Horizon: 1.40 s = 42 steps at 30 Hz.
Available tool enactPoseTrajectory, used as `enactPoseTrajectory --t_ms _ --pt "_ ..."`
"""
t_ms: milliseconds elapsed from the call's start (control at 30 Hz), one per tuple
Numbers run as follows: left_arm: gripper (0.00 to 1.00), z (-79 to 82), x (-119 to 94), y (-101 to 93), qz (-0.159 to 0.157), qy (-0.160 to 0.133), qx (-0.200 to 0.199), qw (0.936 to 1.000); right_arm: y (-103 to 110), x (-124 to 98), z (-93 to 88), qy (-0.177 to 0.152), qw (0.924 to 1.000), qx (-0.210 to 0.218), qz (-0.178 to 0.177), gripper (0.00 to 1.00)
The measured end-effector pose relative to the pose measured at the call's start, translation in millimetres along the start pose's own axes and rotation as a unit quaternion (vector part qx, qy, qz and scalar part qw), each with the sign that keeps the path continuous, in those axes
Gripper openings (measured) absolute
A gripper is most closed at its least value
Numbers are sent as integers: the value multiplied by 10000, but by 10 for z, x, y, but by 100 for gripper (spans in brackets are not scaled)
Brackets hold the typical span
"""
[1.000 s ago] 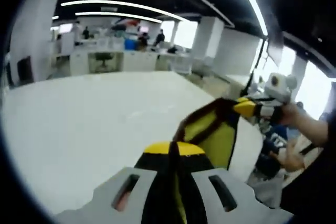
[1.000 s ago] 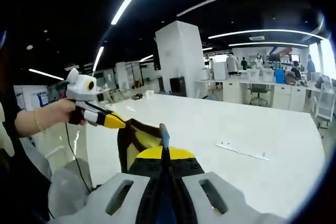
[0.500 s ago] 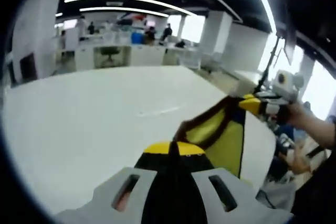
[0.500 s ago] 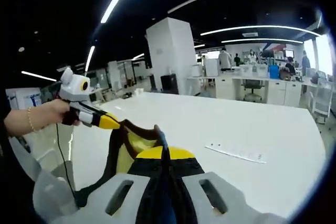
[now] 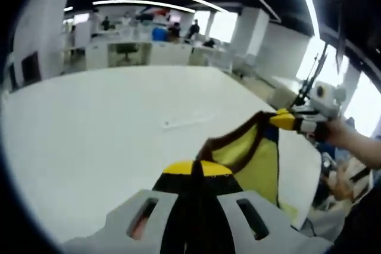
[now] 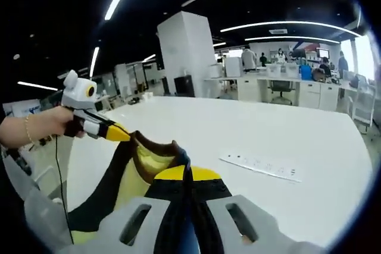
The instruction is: Fold the garment on the visible template until the final outline fits inside the template.
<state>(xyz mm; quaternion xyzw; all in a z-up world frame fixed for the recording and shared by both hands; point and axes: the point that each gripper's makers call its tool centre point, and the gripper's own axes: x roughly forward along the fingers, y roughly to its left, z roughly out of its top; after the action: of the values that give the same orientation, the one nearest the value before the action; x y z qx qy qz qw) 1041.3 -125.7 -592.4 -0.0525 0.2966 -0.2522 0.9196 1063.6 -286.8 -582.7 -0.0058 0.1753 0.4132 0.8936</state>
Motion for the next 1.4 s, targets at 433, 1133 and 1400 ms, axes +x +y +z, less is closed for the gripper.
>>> enactPoseTrajectory --t_ms 433,1133,1400 --pt "0 -60 506 313 28 188 -395 9990 -370 351 -236 141 9996 90 -206 1" --pt "0 -321 1231 745 137 879 -428 9951 -854 962 -880 863 9943 343 -523 1" --pt "0 -445 1439 848 136 1183 -279 9925 -979 1119 -1062 1153 9915 -52 -599 1"
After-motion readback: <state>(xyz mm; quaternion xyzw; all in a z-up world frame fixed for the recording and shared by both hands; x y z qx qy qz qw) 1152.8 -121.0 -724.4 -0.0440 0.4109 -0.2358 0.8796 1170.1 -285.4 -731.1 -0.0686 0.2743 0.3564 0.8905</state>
